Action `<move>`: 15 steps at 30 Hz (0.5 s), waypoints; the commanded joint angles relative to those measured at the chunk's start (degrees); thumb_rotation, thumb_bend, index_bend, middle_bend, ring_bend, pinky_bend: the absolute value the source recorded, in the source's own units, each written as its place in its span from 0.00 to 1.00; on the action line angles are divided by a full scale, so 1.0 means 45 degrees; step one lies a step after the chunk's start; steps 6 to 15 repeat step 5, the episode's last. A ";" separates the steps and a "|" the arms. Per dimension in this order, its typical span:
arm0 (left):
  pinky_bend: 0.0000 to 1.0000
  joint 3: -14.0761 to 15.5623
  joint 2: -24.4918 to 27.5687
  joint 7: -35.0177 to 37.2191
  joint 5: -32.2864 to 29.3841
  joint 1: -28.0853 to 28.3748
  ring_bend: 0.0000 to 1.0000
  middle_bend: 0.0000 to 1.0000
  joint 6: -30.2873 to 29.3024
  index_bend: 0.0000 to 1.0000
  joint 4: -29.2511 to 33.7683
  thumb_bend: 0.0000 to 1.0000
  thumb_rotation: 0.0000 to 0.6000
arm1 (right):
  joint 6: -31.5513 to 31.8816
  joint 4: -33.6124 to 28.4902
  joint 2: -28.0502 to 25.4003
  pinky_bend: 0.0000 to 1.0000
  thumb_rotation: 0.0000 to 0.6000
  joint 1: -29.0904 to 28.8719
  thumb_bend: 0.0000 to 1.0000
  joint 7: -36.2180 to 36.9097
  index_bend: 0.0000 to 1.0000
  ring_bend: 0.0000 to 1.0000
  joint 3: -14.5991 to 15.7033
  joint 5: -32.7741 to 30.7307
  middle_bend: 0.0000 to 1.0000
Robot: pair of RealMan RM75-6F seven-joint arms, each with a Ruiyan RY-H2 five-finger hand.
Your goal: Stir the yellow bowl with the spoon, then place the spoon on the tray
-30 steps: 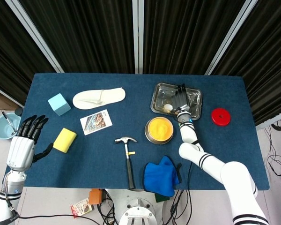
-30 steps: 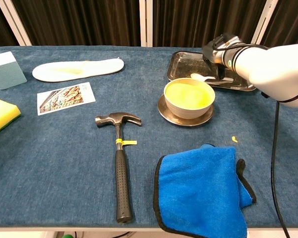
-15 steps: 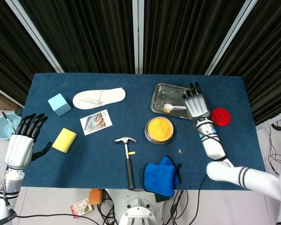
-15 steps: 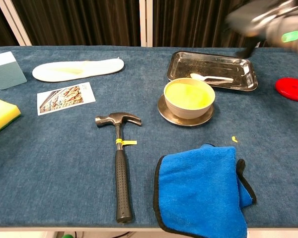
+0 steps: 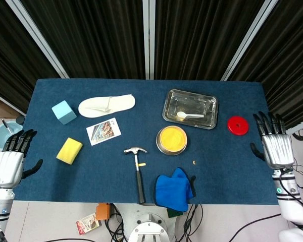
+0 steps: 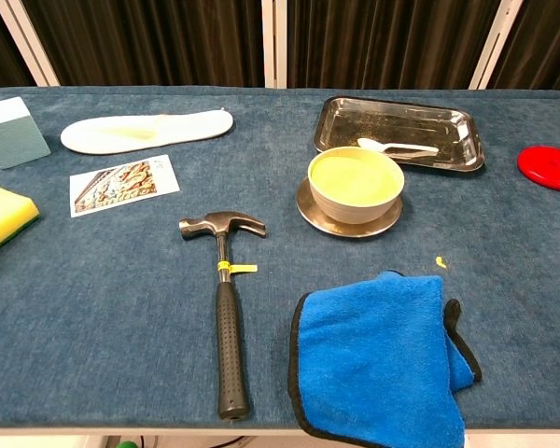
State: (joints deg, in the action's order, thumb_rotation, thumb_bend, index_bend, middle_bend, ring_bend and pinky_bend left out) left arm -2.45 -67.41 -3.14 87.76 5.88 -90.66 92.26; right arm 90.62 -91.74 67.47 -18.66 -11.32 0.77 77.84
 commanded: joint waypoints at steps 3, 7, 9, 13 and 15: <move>0.12 0.0291 -0.0370 0.0044 0.0392 -0.0622 0.08 0.11 -0.0939 0.10 -0.0297 0.24 1.00 | 0.1722 0.1871 0.0624 0.00 1.00 0.2402 0.28 0.2960 0.00 0.00 0.1069 0.1377 0.00; 0.12 0.0407 -0.0517 -0.0067 0.0563 -0.0818 0.08 0.11 -0.1190 0.10 -0.0417 0.24 1.00 | 0.1854 0.2161 0.0707 0.00 1.00 0.2684 0.29 0.3479 0.00 0.00 0.1109 0.1594 0.00; 0.12 0.0407 -0.0517 -0.0067 0.0563 -0.0818 0.08 0.11 -0.1190 0.10 -0.0417 0.24 1.00 | 0.1854 0.2161 0.0707 0.00 1.00 0.2684 0.29 0.3479 0.00 0.00 0.1109 0.1594 0.00; 0.12 0.0407 -0.0517 -0.0067 0.0563 -0.0818 0.08 0.11 -0.1190 0.10 -0.0417 0.24 1.00 | 0.1854 0.2161 0.0707 0.00 1.00 0.2684 0.29 0.3479 0.00 0.00 0.1109 0.1594 0.00; 0.12 0.0407 -0.0517 -0.0067 0.0563 -0.0818 0.08 0.11 -0.1190 0.10 -0.0417 0.24 1.00 | 0.1854 0.2161 0.0707 0.00 1.00 0.2684 0.29 0.3479 0.00 0.00 0.1109 0.1594 0.00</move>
